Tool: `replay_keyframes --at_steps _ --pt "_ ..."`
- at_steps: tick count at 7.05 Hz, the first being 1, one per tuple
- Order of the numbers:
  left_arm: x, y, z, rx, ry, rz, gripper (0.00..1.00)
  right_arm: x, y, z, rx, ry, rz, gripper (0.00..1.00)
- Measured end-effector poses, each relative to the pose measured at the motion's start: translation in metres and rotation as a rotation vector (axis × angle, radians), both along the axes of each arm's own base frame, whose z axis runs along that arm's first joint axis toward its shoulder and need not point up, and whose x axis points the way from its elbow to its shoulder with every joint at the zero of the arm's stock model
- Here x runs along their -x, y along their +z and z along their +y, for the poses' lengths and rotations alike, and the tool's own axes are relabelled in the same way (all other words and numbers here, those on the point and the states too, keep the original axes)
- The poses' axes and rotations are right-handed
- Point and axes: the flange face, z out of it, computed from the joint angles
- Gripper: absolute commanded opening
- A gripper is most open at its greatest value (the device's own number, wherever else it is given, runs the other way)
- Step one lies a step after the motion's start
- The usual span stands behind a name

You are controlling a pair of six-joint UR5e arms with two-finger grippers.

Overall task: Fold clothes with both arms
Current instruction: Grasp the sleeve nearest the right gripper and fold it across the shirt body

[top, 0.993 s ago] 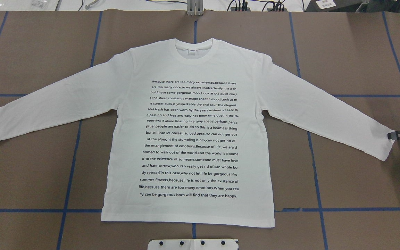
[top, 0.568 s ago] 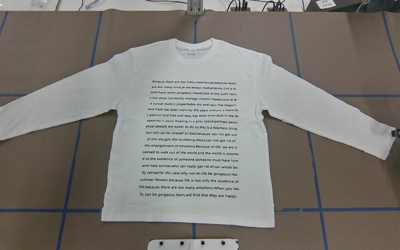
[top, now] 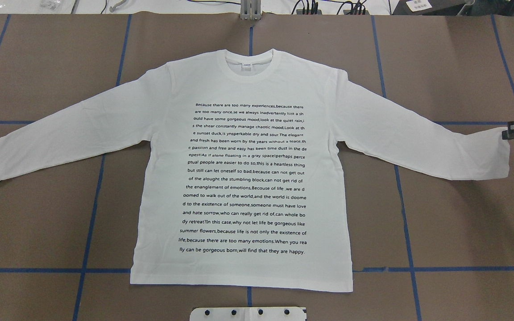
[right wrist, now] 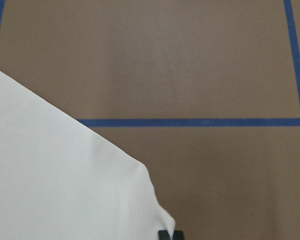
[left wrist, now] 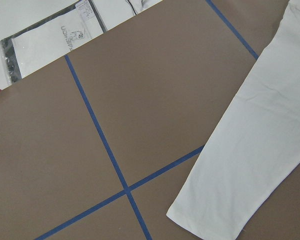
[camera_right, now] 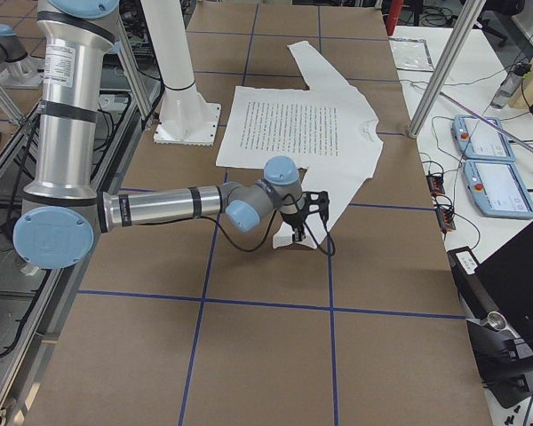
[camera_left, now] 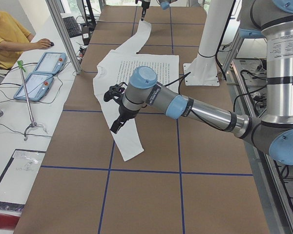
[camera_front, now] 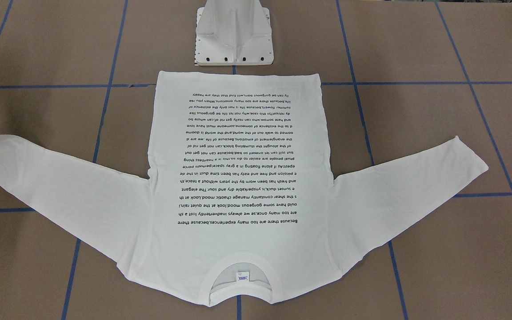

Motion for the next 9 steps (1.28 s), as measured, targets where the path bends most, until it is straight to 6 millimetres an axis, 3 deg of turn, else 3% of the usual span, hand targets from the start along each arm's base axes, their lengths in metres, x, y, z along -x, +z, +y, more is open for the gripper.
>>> replay_keyframes --at_steps 2,4,7,9 --pt "0.0 0.0 0.0 0.001 0.0 0.0 1.0 0.016 -0.133 -0.048 0.037 0.016 0.025 0.0" --pt "0.0 0.001 0.0 0.003 0.0 0.0 1.0 0.055 -0.255 -0.086 0.05 0.005 0.058 0.0" --pt "0.0 0.004 -0.001 0.01 0.0 0.0 1.0 0.146 -0.392 -0.123 0.036 -0.002 0.015 0.0" --pt "0.0 0.007 -0.001 0.014 0.0 0.0 1.0 0.239 -0.474 -0.137 0.068 0.053 -0.025 0.0"
